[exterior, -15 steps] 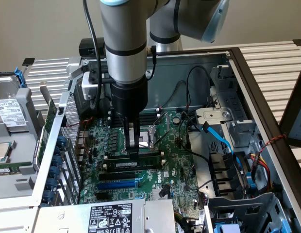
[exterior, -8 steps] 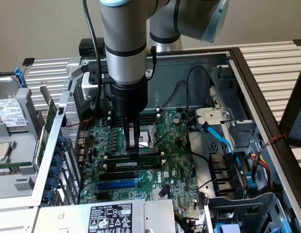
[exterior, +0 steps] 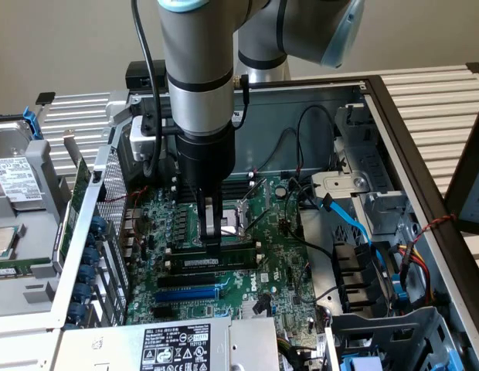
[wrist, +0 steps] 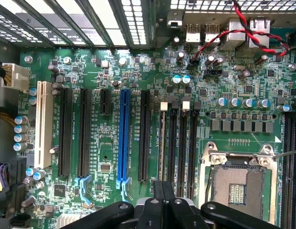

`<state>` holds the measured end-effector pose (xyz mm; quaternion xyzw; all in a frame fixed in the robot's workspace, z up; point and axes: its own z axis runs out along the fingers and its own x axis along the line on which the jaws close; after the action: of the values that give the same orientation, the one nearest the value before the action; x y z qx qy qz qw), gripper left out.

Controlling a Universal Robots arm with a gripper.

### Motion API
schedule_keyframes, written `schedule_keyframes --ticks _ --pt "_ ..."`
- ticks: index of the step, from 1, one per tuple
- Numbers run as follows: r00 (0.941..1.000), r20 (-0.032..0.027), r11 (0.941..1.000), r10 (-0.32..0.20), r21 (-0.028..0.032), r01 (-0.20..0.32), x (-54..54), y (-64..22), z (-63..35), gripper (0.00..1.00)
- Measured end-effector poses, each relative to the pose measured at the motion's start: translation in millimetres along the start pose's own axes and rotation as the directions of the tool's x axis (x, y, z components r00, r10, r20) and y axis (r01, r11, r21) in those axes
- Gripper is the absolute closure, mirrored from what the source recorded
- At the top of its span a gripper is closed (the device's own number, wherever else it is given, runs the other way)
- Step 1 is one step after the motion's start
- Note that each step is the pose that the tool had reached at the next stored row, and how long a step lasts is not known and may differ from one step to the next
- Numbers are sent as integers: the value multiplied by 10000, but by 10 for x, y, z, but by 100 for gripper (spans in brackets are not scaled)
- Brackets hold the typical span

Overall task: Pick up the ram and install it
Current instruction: 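Press down the ram until it locks into place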

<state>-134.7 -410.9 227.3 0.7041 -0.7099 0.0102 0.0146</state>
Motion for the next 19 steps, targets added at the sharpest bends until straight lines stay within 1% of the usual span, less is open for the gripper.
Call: schedule_keyframes --ticks 4,14,15,16,19 --pt "10000 16 10000 -1 -2 1 8 0 4 90" --pt "10000 26 10000 1 -1 -1 33 0 6 90" --pt "10000 33 10000 1 -1 -1 33 1 -3 90" --pt "10000 55 10000 0 3 0 35 1 -23 90" --pt "9999 109 10000 -1 0 1 40 1 -109 90"
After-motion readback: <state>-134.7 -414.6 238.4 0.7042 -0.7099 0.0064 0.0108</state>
